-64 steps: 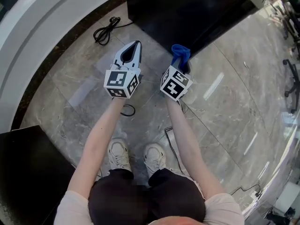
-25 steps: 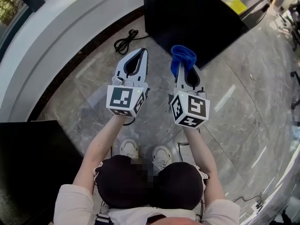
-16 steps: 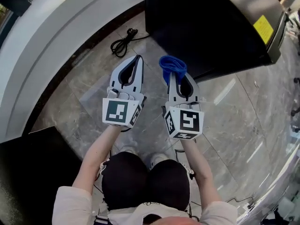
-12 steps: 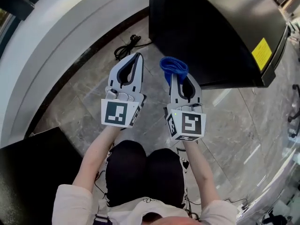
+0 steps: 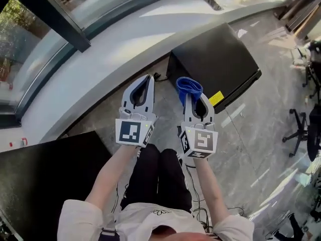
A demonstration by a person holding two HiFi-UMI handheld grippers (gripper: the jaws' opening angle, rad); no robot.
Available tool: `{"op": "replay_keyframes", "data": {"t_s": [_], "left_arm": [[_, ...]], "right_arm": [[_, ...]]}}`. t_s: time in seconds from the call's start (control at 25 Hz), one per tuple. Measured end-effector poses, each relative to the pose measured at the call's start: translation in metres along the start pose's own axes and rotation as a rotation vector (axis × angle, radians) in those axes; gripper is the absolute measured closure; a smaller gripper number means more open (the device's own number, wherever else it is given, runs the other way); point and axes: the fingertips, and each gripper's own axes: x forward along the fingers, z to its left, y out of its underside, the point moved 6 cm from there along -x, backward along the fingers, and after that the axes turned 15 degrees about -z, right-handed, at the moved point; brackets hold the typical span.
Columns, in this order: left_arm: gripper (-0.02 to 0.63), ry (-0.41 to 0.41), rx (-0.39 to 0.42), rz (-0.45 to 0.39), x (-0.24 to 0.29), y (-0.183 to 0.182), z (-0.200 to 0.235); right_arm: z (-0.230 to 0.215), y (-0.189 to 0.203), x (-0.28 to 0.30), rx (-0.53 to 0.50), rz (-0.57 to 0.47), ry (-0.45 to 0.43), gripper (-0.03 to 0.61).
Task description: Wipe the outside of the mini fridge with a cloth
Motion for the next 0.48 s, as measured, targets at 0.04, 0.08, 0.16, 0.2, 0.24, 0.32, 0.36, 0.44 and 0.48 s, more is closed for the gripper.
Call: {"op": "replay_keyframes", "data": {"t_s": [0.04, 0.08, 0.16, 0.2, 0.24, 0.32, 0.36, 0.44, 0.48], "left_arm": [[0.609, -0.006, 0.001, -0.004, 0.010, -0.042, -0.005], [0.609, -0.011, 0.002, -0.004, 0.018, -0.084, -0.011], [0.609, -0.015, 0.003, 0.006, 0.027, -0.164, -0.024], [0.609, -0.015, 0.003, 0.013, 0.028, -0.200, -0.031], [0.609, -0.017, -0.001, 0.018, 0.029, -0.233, -0.038], [0.609, -0.026, -0.027, 0.016, 0.031, -0.287, -0.050], [0.609, -0.033, -0.042, 0.008, 0.032, -0.308, -0.055], [0.609, -0.042, -0.070, -0.007, 0.029, -0.336, -0.066], [0.609, -0.039, -0.081, -0.015, 0.026, -0.346, -0.071]], "right_arm": [[0.003, -0.045, 0.002, -0.003, -0.011, -0.006, 0.517], [0.006, -0.089, 0.002, -0.002, -0.018, -0.009, 0.517], [0.013, -0.173, -0.005, 0.011, -0.023, -0.007, 0.518], [0.017, -0.211, -0.012, 0.015, -0.022, -0.007, 0.517], [0.021, -0.247, -0.019, 0.017, -0.022, -0.009, 0.517], [0.027, -0.307, -0.033, 0.027, -0.028, -0.021, 0.517], [0.028, -0.330, -0.040, 0.046, -0.028, -0.030, 0.517], [0.027, -0.358, -0.054, 0.123, -0.019, -0.034, 0.517], [0.025, -0.368, -0.062, 0.161, -0.026, -0.022, 0.517]]}}
